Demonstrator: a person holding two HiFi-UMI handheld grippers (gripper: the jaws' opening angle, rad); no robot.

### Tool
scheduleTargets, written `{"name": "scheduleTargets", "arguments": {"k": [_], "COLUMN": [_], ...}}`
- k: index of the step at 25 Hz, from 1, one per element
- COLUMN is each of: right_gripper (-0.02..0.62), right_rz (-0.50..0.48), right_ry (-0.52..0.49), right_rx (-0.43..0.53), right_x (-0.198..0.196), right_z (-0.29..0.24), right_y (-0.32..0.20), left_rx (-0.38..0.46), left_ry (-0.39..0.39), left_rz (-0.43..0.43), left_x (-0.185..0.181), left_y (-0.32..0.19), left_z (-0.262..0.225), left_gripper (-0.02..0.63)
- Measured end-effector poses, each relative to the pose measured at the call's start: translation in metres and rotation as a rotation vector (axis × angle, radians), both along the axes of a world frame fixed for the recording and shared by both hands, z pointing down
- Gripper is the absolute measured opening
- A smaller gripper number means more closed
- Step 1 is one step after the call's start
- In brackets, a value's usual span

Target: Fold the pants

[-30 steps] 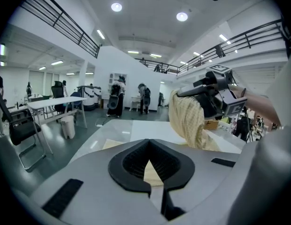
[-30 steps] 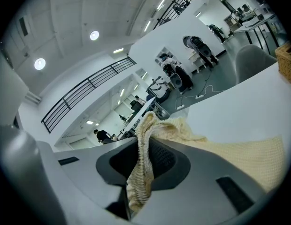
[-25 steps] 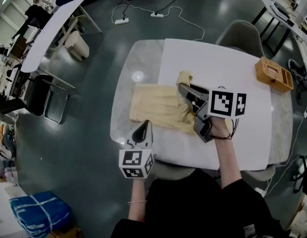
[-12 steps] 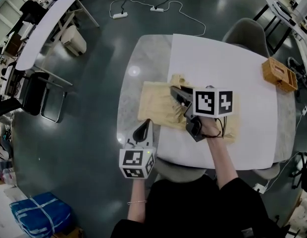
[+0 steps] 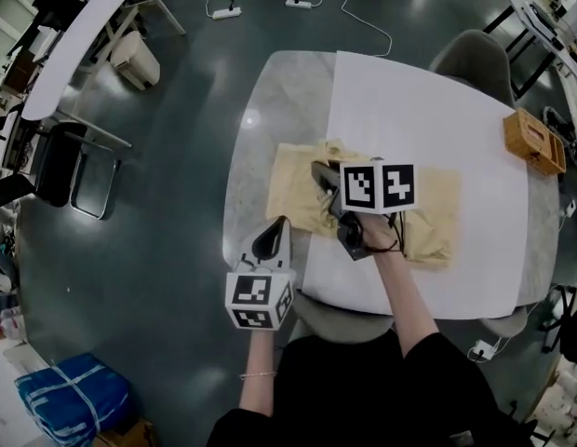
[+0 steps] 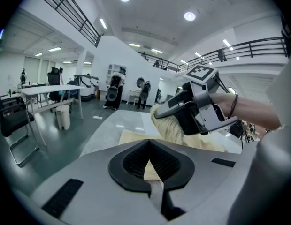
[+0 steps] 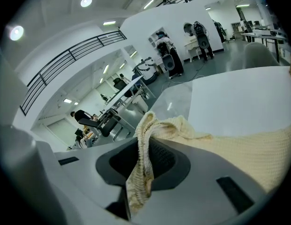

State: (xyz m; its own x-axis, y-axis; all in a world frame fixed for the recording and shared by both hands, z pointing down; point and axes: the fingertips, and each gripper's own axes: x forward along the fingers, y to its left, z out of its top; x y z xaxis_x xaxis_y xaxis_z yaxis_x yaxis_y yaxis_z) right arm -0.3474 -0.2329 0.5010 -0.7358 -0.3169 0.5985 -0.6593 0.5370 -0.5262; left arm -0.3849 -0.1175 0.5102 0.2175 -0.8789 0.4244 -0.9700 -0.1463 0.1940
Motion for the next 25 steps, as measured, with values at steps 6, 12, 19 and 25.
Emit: {"name": "scheduleTargets", "arguments": {"k": [6, 12, 19, 25], "right_gripper": [0.067, 0.067, 0.067, 0.067], "right_rz": [-0.008, 0.000, 0.016, 0.040], "right_ry": [0.059, 0.123, 0.216, 0.238], "right_rx": [-0.021, -0.035, -0.044, -0.056], "right_x": [-0.018, -0.030, -0.037, -0.040], "right_z": [0.027, 0.048, 0.072, 0.080], "right_y": [0.001, -0.002, -0.002, -0.004], "left_rx": [-0.030, -0.056, -0.070, -0.078], "left_ry": [0.021, 0.036, 0.046, 0.053], "left_rz": [-0.012, -0.027, -0.028, -0.025], "left_x": [-0.006, -0.009, -0.008, -0.005], "left_y": [0.004, 0.010, 0.011, 0.013], "left_z": [0.015, 0.025, 0.032, 0.035], "left_gripper": [0.008, 0.008, 0.008, 0.008]}}
